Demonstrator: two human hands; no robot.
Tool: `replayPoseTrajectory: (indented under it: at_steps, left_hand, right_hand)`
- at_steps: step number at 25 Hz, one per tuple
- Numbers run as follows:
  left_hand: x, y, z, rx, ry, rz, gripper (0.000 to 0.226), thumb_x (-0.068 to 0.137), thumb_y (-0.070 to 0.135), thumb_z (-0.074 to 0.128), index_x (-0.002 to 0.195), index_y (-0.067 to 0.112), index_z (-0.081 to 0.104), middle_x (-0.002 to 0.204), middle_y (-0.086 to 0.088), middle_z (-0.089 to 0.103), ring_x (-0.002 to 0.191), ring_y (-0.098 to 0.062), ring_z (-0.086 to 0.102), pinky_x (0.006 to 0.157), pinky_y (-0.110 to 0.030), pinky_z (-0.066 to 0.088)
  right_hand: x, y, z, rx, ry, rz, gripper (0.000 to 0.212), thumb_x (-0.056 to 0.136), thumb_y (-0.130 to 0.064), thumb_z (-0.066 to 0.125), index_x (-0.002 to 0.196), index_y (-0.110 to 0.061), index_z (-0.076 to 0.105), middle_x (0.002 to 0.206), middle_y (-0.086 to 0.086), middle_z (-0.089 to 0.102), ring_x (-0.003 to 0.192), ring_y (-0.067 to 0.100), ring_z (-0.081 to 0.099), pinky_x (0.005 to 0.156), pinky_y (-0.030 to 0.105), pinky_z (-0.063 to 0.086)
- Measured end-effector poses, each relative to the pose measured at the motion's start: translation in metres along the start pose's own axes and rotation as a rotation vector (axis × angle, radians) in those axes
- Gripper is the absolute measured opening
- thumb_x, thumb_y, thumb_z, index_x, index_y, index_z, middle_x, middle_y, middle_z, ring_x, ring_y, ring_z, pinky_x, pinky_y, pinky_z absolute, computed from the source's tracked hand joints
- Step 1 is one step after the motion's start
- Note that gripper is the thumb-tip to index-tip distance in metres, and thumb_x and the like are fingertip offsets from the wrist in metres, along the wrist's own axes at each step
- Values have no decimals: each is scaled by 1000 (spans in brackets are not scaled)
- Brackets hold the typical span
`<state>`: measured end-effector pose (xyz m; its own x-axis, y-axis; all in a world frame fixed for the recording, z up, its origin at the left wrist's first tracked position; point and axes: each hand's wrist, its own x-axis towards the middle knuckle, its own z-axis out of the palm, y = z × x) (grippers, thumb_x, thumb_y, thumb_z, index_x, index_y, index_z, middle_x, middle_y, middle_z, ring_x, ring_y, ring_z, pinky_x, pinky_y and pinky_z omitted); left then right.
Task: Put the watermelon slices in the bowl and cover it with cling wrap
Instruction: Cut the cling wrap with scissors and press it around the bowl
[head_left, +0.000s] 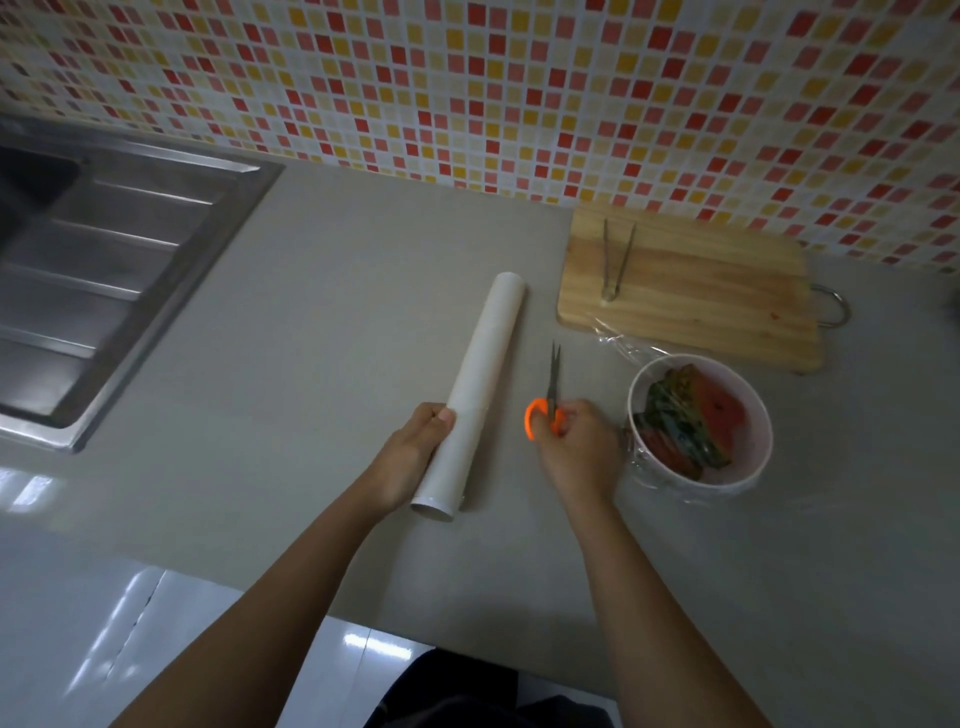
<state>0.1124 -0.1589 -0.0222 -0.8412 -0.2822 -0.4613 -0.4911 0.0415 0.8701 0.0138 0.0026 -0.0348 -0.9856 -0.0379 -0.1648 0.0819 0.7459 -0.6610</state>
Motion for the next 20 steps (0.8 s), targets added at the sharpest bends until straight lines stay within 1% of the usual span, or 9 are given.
replayPoseTrajectory:
  at_steps: [2, 3, 5, 7, 10, 12, 16, 18, 20]
  left_hand:
    - [0, -4, -1, 272, 48, 78, 26, 99, 43, 37, 109, 28, 56, 96, 4, 61, 82, -11, 59, 67, -24, 42]
    - [0, -5, -1, 394, 64, 126, 31, 100, 41, 36, 115, 24, 57, 100, 4, 60, 86, -11, 56, 69, -23, 38]
    - [0, -6, 1, 568, 79, 204, 38, 101, 35, 33, 123, 14, 55, 105, -2, 58, 94, -17, 52, 74, -25, 33]
    - [-3, -7, 3, 668, 79, 247, 39, 102, 31, 30, 127, 10, 52, 109, -12, 60, 102, -27, 53, 80, -29, 36]
    - [-6, -9, 3, 727, 85, 261, 39, 103, 27, 28, 130, 8, 48, 112, -18, 60, 107, -34, 53, 86, -35, 39]
    - [-7, -9, 2, 726, 81, 252, 40, 103, 27, 27, 132, 8, 46, 116, -18, 59, 109, -35, 53, 88, -36, 39]
    - [-7, -14, 0, 719, 91, 273, 37, 103, 24, 28, 128, 6, 49, 112, -20, 59, 107, -37, 53, 88, -37, 41]
    - [-6, -14, -2, 729, 90, 265, 37, 102, 24, 28, 127, 5, 49, 112, -21, 59, 109, -38, 53, 88, -39, 41]
    - [-7, -11, -2, 717, 81, 234, 40, 103, 27, 27, 131, 5, 46, 121, -21, 57, 117, -37, 50, 94, -39, 39]
  right_hand:
    - [-4, 0, -3, -141, -25, -8, 30, 81, -39, 59, 88, -11, 63, 88, 12, 69, 86, 33, 63, 71, 35, 47]
    - [-5, 0, -3, -191, -48, -20, 28, 83, -37, 58, 88, -10, 61, 90, 14, 68, 88, 34, 63, 72, 36, 47]
    - [-10, 0, -3, -260, -88, -47, 24, 84, -32, 57, 89, -8, 58, 93, 16, 67, 90, 35, 63, 71, 37, 46]
    - [-17, -1, -2, -296, -86, -97, 24, 85, -29, 56, 91, -5, 57, 94, 18, 66, 91, 36, 61, 71, 38, 44]
    - [-31, 2, 1, -217, -57, -143, 26, 85, -26, 55, 89, -1, 59, 93, 20, 64, 89, 37, 59, 71, 38, 42]
    - [-41, 5, 4, -208, -87, -139, 26, 85, -26, 54, 91, -1, 60, 95, 20, 64, 89, 37, 59, 71, 37, 43]
    - [-54, 9, 7, -183, -109, -143, 27, 86, -24, 54, 95, 0, 61, 97, 20, 64, 91, 36, 59, 73, 37, 44]
    - [-58, 4, 6, -148, -102, -146, 29, 86, -24, 56, 101, 1, 60, 100, 21, 64, 95, 36, 59, 77, 36, 44]
    - [-60, -2, -8, -50, -48, -147, 36, 84, -25, 60, 111, -2, 59, 101, 18, 63, 94, 34, 60, 79, 35, 44]
